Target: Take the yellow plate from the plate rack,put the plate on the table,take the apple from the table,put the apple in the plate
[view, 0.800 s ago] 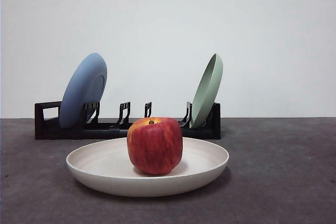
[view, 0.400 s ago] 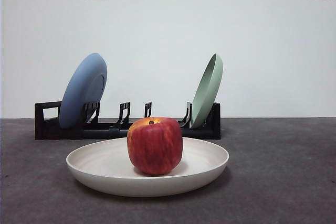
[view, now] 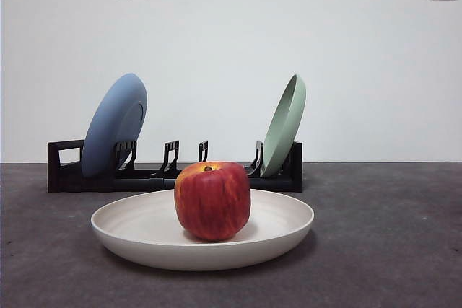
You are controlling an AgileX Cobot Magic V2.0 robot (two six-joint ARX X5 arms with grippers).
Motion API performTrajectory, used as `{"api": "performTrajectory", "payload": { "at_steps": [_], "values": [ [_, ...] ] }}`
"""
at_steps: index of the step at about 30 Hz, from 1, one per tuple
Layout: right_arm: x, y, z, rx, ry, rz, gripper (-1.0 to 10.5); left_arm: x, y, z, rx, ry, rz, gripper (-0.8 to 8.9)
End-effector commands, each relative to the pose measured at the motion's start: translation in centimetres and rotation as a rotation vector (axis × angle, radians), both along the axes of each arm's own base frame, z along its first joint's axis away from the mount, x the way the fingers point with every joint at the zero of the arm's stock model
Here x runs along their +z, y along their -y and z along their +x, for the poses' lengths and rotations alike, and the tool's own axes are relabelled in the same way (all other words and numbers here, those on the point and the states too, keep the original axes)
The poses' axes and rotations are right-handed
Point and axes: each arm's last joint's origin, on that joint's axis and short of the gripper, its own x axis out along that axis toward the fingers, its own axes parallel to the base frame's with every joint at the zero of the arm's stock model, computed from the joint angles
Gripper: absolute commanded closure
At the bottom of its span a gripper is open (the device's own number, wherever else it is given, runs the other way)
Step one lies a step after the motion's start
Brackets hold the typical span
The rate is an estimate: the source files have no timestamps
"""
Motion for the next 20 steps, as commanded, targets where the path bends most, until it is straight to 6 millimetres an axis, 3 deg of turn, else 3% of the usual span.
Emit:
{"api": "performTrajectory", "payload": {
  "at_steps": [1,6,10,14,20],
  "values": [
    [1.5,1.1,0.1,0.009,0.204,0.068,9.5,-0.3,0.0,0.1,0.005,-0.008,-0.006,8.17],
    [2.5,4.1,-0.3,-0.120,0.438,0.258,9.5,-0.3,0.0,0.1,0.004,-0.008,-0.006,8.17],
    [0.6,6.1,-0.7,-0.271,0.582,0.268,9.5,-0.3,0.0,0.1,0.004,-0.008,-0.006,8.17],
    [-3.1,7.2,-0.9,-0.360,0.708,0.255,9.5,-0.3,0.0,0.1,0.004,-0.008,-0.006,8.17],
    [-10.3,7.9,-0.5,-0.434,0.807,0.272,9.5,-0.3,0.0,0.1,0.004,-0.008,-0.006,8.17]
  ]
}}
